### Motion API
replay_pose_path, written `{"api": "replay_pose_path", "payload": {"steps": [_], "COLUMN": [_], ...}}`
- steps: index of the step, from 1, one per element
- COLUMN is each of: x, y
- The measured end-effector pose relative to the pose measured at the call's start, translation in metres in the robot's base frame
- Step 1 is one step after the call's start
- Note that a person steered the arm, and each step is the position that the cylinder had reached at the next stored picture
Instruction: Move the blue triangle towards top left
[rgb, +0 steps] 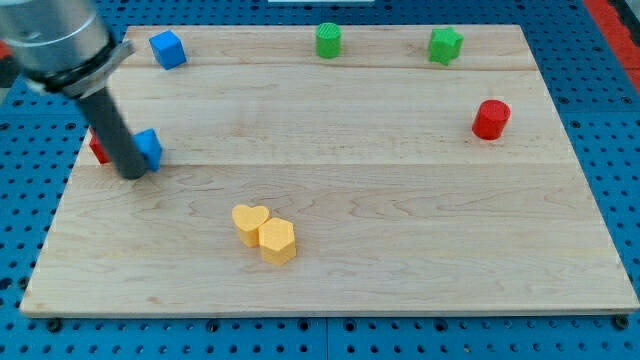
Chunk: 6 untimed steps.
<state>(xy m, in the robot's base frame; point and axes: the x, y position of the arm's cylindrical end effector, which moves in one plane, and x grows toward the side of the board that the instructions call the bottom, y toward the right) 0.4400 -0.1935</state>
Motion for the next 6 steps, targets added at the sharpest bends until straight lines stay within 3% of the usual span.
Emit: {"api": "replay_pose_path", "payload": {"steps": [1,3,4,6], "x": [-0.052,-0.015,-0.043,-0.124], "y": [0.041,0.046,-0.003,-0.028]}}
